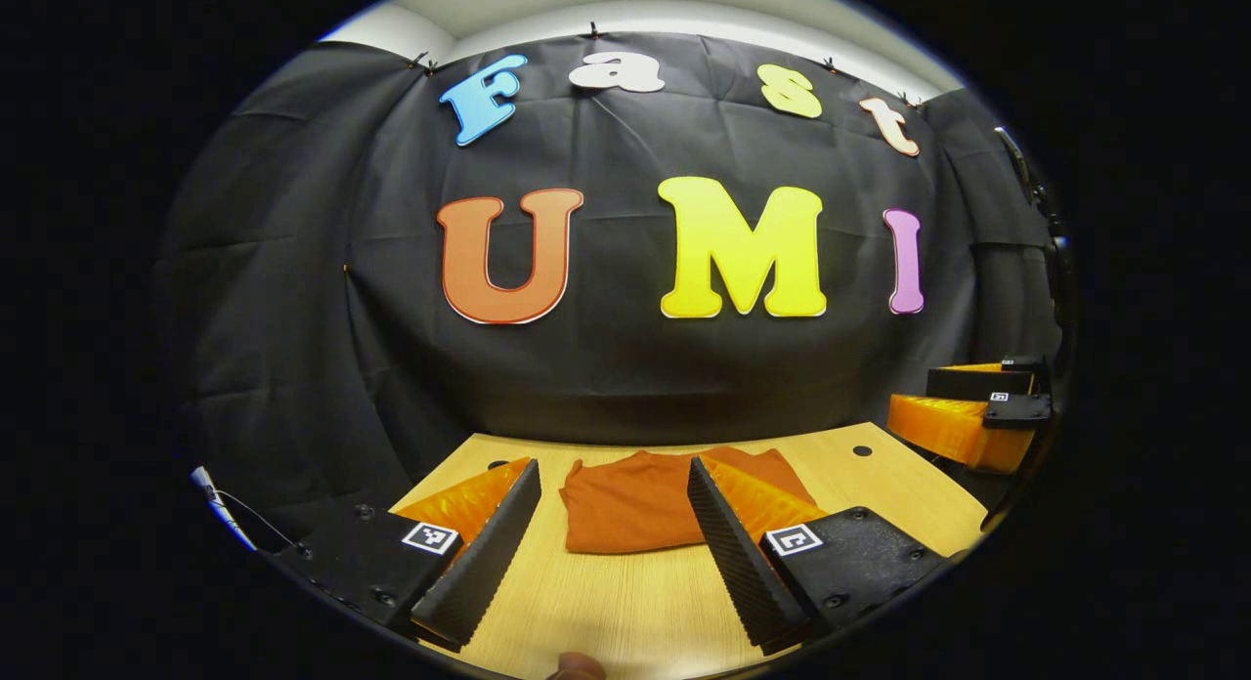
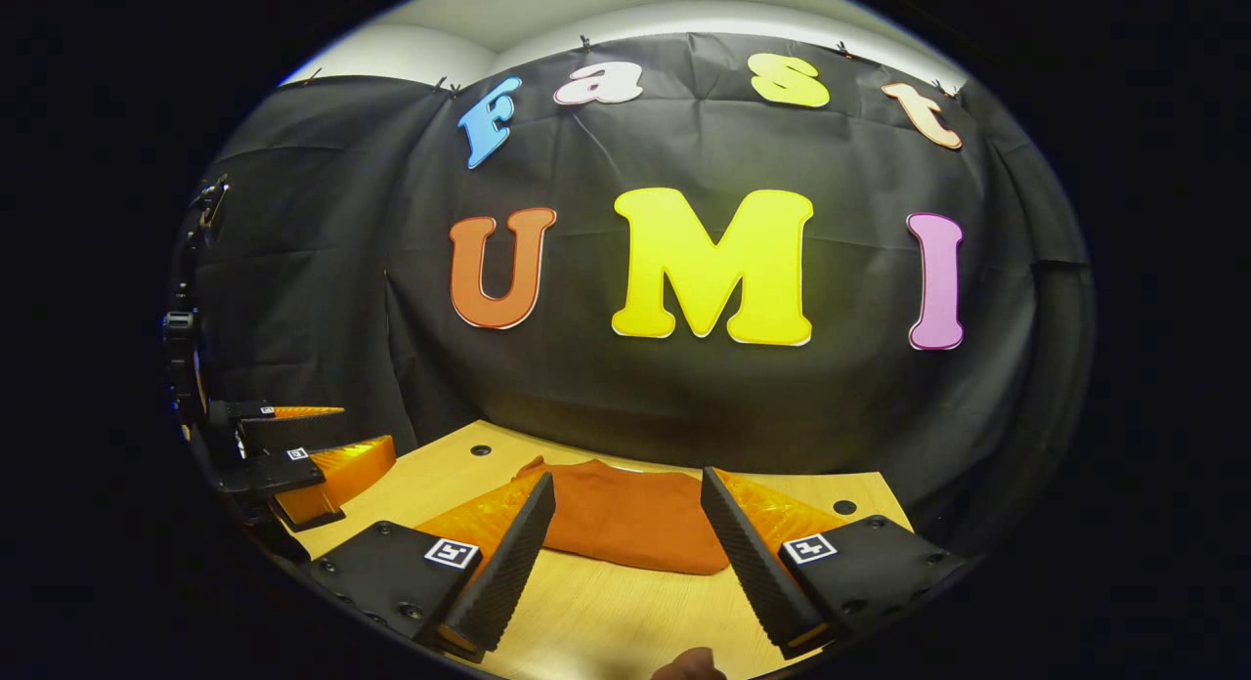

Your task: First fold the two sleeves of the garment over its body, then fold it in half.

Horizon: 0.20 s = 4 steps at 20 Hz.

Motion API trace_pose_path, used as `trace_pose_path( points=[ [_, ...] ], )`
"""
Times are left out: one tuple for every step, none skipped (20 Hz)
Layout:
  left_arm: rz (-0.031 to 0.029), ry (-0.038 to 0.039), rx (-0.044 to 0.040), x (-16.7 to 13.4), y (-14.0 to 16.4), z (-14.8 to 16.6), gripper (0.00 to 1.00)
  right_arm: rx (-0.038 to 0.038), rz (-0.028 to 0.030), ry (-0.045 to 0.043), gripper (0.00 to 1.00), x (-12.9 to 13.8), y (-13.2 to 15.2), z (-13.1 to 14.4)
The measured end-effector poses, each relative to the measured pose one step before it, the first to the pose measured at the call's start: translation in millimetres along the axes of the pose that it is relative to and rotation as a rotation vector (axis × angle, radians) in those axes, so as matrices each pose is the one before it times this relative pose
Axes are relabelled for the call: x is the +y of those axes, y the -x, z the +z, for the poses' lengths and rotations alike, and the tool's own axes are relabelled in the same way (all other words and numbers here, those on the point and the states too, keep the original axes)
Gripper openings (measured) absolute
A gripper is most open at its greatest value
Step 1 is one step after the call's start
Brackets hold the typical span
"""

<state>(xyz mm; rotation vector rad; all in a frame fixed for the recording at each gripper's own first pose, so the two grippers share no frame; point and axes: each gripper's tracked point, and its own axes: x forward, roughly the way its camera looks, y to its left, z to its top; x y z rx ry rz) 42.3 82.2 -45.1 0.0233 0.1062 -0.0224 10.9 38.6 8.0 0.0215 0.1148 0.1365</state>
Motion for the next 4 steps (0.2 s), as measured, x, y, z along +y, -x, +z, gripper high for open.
trace_pose_path(
  points=[
    [-0.00169,-0.00467,-0.00086,-0.12,-0.61,0.32,0.98,-0.00224,0.00186,-0.00211,0.96,1.14,-0.11,0.74],
    [-0.00069,-0.005,-0.00329,0.61,-0.28,0.81,0.98,-0.00139,-0.00502,0.00018,0.96,-0.66,-1.14,-0.1],
    [-0.00078,-0.00414,-0.00505,0.49,-0.48,2.37,0.98,-0.00133,-0.00166,-0.00181,0.96,-0.14,0.67,1.07],
    [-0.00267,-0.00472,-0.0038,0.26,-0.33,1.3,0.98,-0.00071,-0.00336,-0.00134,0.96,1.0,-0.85,-0.15]
  ],
)
